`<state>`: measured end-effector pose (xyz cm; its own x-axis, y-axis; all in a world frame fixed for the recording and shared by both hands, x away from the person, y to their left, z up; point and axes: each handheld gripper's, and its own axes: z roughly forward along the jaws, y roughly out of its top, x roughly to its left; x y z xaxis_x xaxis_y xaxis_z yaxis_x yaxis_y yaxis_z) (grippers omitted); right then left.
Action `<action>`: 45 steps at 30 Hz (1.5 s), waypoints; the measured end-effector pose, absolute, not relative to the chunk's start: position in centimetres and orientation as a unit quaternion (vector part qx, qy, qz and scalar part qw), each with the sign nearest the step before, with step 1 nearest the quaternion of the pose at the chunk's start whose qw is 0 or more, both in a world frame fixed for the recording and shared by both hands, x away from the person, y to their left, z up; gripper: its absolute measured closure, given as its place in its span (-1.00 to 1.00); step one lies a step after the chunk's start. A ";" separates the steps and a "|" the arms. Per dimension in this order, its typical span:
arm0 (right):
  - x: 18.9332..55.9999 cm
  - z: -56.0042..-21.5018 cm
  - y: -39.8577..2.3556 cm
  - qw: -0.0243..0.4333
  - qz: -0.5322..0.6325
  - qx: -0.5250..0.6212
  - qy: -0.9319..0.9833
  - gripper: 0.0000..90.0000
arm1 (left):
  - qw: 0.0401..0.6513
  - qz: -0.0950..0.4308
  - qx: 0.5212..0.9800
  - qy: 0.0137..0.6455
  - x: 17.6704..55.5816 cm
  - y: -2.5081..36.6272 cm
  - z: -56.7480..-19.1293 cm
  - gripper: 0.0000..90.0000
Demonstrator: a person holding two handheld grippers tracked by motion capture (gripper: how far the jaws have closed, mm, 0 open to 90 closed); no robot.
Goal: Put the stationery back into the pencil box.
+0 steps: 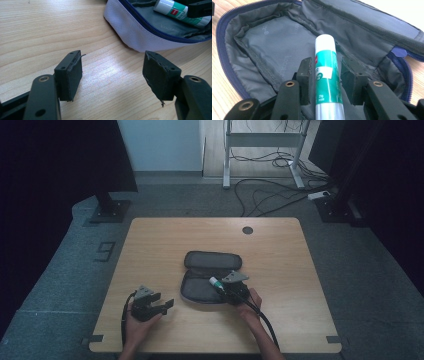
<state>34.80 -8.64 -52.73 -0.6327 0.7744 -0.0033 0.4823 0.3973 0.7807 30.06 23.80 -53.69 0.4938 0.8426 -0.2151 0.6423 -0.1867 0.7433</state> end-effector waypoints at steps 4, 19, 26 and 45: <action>34.7 -52.6 -8.7 0.186 0.393 0.386 0.814 0.33 | 0.410 0.122 0.760 0.488 30.1 23.8 -53.7 -0.28; 33.6 -51.3 -9.6 0.173 0.457 0.381 0.785 -0.03 | 0.413 0.123 0.760 0.487 30.0 23.9 -53.6 -0.28; 32.7 -50.6 -10.4 0.170 0.484 0.385 0.767 -0.07 | 0.413 0.124 0.760 0.487 30.0 23.9 -53.5 -0.28; 29.2 -50.0 -16.4 0.206 0.501 0.408 0.735 -0.17 | 0.417 0.120 0.760 0.484 29.9 24.2 -53.3 -0.28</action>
<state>29.22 -16.39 -50.01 -0.5824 0.8062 0.1044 0.3927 0.1666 0.9044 29.93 24.19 -53.33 0.5026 0.8354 -0.2224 0.6357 -0.1828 0.7500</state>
